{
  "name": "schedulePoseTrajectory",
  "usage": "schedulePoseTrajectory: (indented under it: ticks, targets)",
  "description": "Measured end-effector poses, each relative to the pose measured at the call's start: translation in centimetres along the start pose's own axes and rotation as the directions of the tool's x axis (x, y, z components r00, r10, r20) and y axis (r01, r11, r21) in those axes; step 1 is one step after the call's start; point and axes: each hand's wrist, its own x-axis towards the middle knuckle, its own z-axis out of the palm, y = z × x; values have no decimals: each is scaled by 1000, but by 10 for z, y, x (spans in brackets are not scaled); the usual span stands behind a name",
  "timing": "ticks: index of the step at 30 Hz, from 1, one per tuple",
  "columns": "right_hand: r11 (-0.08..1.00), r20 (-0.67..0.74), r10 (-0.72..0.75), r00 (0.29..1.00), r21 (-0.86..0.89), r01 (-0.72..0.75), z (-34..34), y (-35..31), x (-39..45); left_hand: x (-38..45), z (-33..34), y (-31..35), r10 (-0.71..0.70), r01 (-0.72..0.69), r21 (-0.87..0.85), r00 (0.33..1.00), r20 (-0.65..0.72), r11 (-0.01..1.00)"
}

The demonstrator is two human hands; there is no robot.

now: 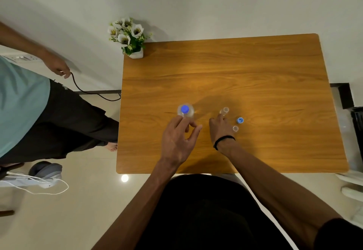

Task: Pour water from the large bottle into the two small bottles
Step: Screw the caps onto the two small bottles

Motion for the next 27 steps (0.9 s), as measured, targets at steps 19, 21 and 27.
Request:
schedulePoseTrajectory:
  ticks: [19,21,27]
  targets:
    - [534,-28,228,973,839,-101,-28,55,-77,16,112,2,-400,514,-241,827,395,824]
    - [382,35,248,968,915,-131,-41,64,-81,24,125,0,-416,538,-244,811,411,807]
    - [15,146,327,934,987,-160,-69,88,-67,40,149,-7,-404,488,-157,833,377,858]
